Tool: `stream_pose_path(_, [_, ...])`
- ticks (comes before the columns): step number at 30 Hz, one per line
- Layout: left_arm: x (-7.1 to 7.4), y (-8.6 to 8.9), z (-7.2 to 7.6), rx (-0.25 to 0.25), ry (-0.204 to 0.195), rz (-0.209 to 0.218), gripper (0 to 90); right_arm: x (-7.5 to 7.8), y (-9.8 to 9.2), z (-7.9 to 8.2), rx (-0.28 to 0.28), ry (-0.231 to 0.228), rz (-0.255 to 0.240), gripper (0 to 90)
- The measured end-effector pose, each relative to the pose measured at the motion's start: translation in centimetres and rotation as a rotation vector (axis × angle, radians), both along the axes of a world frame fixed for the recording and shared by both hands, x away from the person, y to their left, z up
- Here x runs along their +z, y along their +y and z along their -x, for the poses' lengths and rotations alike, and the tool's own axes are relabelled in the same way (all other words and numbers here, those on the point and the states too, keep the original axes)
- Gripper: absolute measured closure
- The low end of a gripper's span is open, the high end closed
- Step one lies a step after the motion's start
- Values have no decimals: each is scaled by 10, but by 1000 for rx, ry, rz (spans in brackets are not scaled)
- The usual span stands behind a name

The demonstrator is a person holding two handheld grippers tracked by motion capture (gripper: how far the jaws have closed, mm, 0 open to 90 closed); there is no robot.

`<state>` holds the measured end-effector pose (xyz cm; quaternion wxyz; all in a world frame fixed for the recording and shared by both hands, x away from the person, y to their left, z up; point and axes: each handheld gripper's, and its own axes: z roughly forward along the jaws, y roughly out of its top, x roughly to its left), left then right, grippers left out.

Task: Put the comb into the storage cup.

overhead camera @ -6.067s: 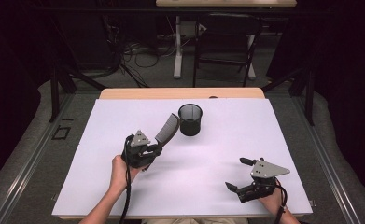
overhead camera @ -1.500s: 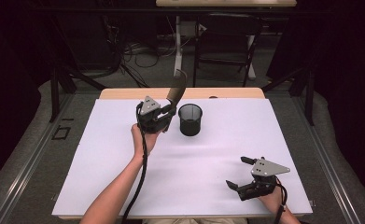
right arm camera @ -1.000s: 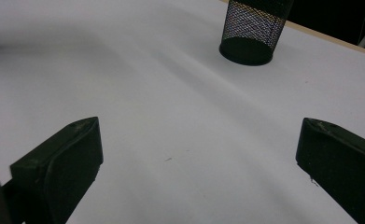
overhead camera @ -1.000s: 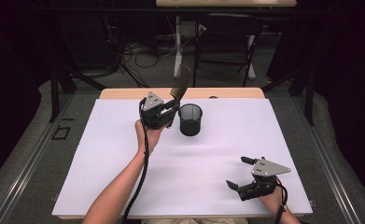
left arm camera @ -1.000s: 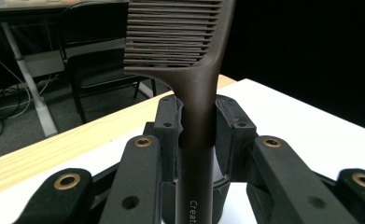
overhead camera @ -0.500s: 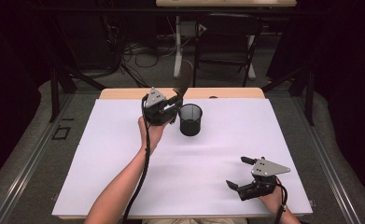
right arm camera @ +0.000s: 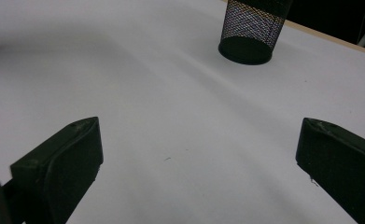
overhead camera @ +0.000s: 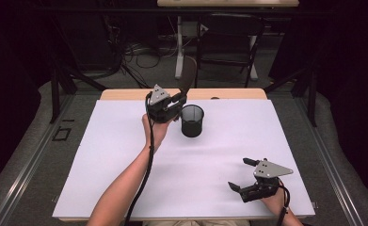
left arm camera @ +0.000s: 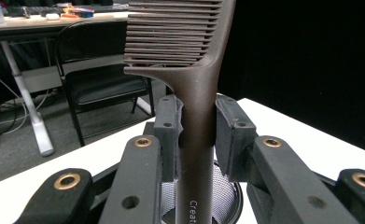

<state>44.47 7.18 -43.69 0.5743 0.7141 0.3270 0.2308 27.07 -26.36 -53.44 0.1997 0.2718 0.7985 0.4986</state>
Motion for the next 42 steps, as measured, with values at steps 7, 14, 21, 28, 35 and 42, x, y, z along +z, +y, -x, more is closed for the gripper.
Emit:
stream_pose_path(7, [0,-1,-4,7,-9,18,723,0,0,0,1,1,3,4])
stream_pose_path(14, [1,-4,-6,-2,-21,25,723,0,0,0,0,-2,2,4])
stream_pose_path(21, [-1,-7,-8,-1,-27,42,723,0,-1,0,0,-3,3,4])
stream_pose_path(28, [-3,-9,-11,2,-27,39,723,0,-1,0,-1,-1,3,4])
stream_pose_path(35, [-5,-10,-13,2,-38,49,723,0,-1,0,1,-1,5,4])
stream_pose_path(42, [-5,-12,-17,19,-33,66,723,0,-1,0,0,0,4,4])
